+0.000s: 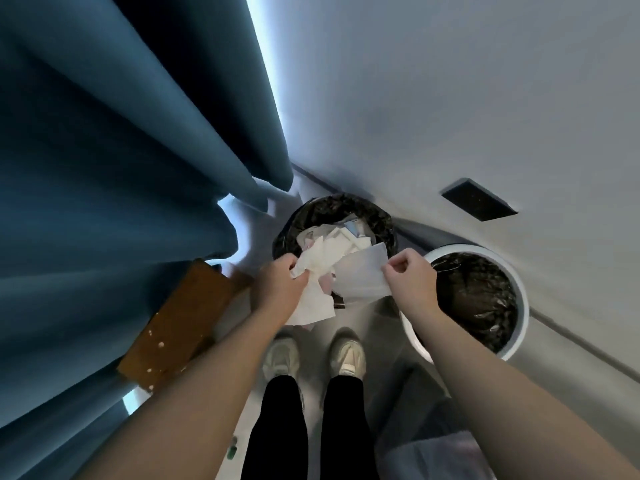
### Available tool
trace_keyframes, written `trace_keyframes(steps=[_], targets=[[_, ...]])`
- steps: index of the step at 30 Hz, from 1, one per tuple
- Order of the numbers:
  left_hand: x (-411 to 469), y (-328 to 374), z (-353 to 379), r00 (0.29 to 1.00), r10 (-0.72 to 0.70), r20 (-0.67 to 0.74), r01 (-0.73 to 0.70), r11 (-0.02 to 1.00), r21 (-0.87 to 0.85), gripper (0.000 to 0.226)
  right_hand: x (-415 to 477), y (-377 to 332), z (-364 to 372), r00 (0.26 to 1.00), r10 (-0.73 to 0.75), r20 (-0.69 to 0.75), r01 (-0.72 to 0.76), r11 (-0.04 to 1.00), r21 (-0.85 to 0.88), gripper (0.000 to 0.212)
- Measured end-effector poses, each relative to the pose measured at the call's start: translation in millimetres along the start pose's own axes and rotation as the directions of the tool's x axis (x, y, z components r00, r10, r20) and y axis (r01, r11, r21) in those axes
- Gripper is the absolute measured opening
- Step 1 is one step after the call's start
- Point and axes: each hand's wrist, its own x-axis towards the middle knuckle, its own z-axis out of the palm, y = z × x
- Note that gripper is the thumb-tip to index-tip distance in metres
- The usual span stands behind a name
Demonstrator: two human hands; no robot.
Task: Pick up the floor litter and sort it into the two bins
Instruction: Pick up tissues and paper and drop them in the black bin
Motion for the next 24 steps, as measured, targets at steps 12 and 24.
trace_keyframes(steps=[12,24], targets=[[105.0,-19.8,100.5,0.998,-0.026,-0.064,0.039,0.975,0.22,0.059,86.3,74.2,43.7,0.999,0.009,-0.039,-0.01,1.0,-0.017,0.008],[104.3,-64.9,89.6,0.86,0.268,0.434,-0.499,0.265,0.825,0.065,111.6,41.3,107.7,0.997,-0.048,-0.061,0.041,0.992,-0.123,0.026]])
